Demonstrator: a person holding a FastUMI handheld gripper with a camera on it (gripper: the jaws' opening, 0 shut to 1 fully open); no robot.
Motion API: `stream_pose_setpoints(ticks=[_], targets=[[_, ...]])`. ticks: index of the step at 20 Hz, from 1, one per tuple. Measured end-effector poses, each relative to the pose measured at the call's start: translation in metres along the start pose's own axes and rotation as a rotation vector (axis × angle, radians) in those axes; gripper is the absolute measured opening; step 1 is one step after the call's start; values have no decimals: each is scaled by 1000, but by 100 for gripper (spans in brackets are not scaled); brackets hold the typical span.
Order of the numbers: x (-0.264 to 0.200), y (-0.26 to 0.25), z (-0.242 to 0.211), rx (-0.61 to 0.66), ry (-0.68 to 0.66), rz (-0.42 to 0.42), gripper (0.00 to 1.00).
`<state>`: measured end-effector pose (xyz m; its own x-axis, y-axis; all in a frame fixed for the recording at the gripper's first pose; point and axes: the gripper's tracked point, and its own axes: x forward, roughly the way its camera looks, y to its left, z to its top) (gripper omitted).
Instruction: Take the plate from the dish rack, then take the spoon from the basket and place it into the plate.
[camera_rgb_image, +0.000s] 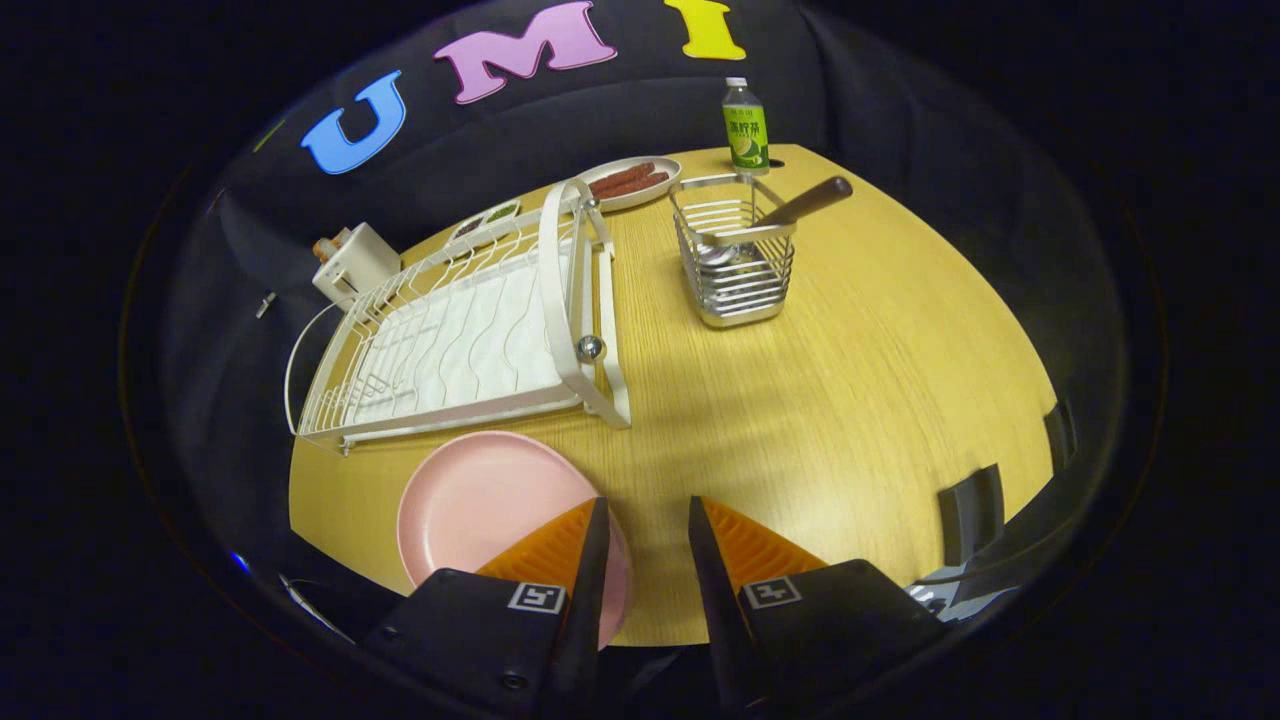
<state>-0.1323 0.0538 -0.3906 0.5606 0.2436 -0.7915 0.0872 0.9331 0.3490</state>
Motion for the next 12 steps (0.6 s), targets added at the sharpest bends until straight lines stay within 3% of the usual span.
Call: stream_pose_setpoints(ticks=[3,7,12], targets=[[-23,-15,45,-40,-111,-10,50],[-32,-52,116,-158,-255,-93,49],[-4,-84,159,-201,-270,-138,49]])
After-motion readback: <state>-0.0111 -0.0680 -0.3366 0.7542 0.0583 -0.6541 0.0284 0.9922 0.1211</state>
